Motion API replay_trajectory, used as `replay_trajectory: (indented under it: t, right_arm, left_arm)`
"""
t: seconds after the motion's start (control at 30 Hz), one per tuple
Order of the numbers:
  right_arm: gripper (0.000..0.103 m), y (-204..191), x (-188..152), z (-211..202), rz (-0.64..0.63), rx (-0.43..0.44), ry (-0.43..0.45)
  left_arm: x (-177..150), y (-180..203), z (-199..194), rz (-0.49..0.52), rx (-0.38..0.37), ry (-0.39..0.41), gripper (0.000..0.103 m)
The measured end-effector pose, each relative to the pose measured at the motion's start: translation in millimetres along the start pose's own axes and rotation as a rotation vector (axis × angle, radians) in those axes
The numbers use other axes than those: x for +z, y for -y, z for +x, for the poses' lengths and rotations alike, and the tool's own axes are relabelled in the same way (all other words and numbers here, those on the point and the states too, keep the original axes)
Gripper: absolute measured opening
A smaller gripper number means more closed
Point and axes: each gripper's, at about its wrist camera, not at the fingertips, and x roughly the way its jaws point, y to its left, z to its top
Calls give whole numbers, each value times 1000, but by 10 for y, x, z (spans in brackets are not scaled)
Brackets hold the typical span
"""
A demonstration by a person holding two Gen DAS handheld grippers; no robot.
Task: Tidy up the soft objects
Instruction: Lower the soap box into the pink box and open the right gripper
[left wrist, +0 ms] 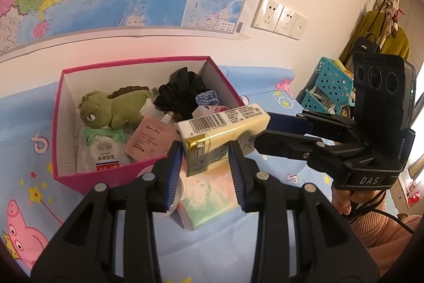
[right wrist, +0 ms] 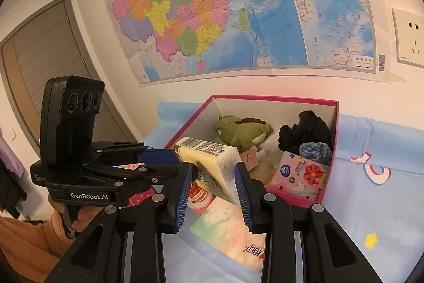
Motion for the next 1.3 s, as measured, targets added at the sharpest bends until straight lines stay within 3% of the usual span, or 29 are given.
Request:
replay_trajectory:
  t: [0.4,1.3]
  right_arm:
    - [35,84,80,137,31,24,2]
    - [35,240,200,399,61,-9,-24]
  left_arm:
    - [95,-83,65,-3,26,1,37]
    - [258,-265,307,-23,58,-27,37]
